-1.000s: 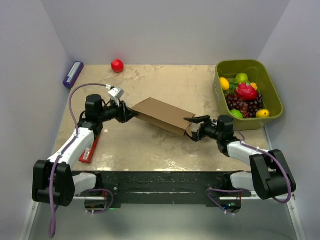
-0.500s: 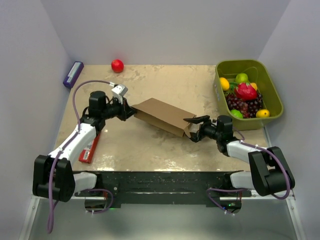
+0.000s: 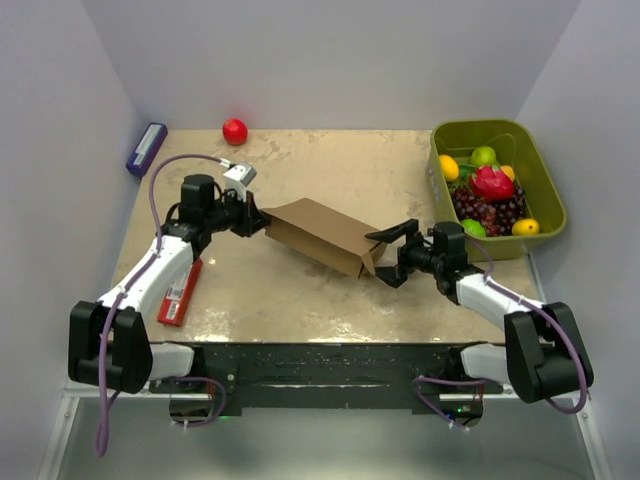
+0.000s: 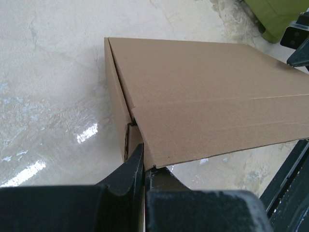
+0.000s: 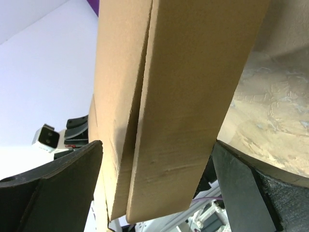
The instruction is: Fold the paper box
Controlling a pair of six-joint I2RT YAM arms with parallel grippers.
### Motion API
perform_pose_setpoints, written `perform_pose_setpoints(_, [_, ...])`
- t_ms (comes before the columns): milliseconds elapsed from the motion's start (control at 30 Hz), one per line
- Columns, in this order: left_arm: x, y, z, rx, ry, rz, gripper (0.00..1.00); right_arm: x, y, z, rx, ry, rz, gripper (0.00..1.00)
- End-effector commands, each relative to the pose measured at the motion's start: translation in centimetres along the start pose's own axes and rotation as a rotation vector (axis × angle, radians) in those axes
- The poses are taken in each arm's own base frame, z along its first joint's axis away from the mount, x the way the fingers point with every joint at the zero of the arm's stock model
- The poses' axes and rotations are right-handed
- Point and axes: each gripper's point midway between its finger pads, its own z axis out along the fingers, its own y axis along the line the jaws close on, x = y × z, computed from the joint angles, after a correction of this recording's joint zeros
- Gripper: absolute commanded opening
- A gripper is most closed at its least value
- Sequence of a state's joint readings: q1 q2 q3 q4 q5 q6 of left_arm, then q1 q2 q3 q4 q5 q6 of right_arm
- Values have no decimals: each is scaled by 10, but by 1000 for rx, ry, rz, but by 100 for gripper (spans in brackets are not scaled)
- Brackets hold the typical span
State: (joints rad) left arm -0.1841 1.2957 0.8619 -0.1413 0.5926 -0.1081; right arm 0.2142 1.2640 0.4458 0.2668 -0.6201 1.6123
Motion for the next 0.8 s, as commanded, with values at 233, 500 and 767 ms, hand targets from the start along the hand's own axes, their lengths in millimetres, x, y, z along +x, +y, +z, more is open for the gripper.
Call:
perform_pose_setpoints(233, [-11, -1, 2, 6, -15, 29, 0, -6, -1, -10, -9, -35, -10, 99])
perform_pose_setpoints(500, [4, 2, 1, -8, 10, 21, 0, -13, 12, -13, 5, -99, -157, 99])
perform_pose_setpoints(767, [55, 12, -2, -58, 131, -52, 33, -37, -15, -24, 120, -254, -266, 99])
